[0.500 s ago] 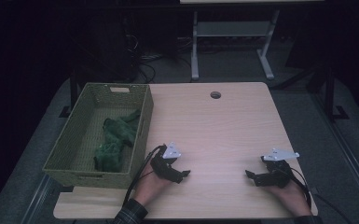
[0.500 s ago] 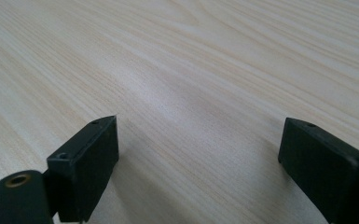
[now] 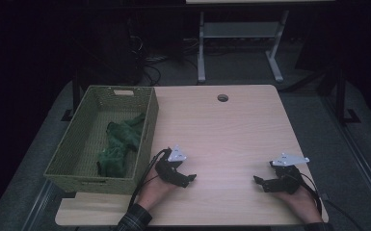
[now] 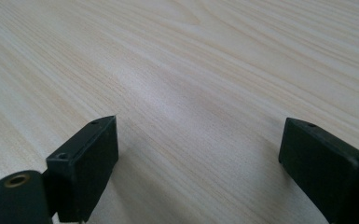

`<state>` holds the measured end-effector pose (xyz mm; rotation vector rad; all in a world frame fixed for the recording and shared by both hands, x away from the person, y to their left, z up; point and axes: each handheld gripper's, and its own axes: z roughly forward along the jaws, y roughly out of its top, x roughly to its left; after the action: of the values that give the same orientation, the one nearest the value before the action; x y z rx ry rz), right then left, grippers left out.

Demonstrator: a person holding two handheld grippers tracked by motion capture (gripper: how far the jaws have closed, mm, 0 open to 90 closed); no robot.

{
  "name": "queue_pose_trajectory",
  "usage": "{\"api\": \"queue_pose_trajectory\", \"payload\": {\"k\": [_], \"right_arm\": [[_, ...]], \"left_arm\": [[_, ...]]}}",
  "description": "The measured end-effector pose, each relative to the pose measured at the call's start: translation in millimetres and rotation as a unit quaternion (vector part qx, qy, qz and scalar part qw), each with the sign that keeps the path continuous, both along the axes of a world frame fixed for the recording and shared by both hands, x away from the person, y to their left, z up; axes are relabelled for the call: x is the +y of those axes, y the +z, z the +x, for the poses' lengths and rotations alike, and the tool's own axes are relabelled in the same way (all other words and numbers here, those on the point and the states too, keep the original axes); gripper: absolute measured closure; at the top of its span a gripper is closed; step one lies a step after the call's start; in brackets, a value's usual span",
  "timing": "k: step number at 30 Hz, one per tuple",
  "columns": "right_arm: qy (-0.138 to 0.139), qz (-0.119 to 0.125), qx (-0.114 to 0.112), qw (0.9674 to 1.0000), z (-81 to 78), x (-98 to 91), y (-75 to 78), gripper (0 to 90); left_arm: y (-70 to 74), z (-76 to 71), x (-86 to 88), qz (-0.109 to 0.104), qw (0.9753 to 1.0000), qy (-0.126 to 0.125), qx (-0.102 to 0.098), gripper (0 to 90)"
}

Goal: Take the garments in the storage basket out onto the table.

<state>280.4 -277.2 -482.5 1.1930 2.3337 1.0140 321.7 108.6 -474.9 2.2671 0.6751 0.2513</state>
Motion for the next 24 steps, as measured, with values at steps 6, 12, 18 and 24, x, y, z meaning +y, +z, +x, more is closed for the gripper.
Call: {"api": "queue_pose_trajectory", "payload": {"k": [6,12,18,24], "right_arm": [[0.0,0.0,0.0,1.0,0.0,0.0,0.0,11.5],[-0.001,0.0,0.001,1.0,-0.1,0.0,0.0,11.5],[0.0,0.0,0.0,1.0,0.0,0.0,0.0,11.5],[-0.001,0.001,0.002,1.0,-0.3,0.2,0.1,11.5]], "left_arm": [[5.9,1.6,-0.5,0.004,1.0,0.004,-0.001,13.5],[14.5,1.7,-0.2,0.006,0.9999,0.007,0.005,13.5],[25.0,1.2,-0.5,0.007,0.9999,0.004,0.007,13.5],[32.8,1.4,-0.3,0.009,0.9999,0.001,0.008,13.6]]}}
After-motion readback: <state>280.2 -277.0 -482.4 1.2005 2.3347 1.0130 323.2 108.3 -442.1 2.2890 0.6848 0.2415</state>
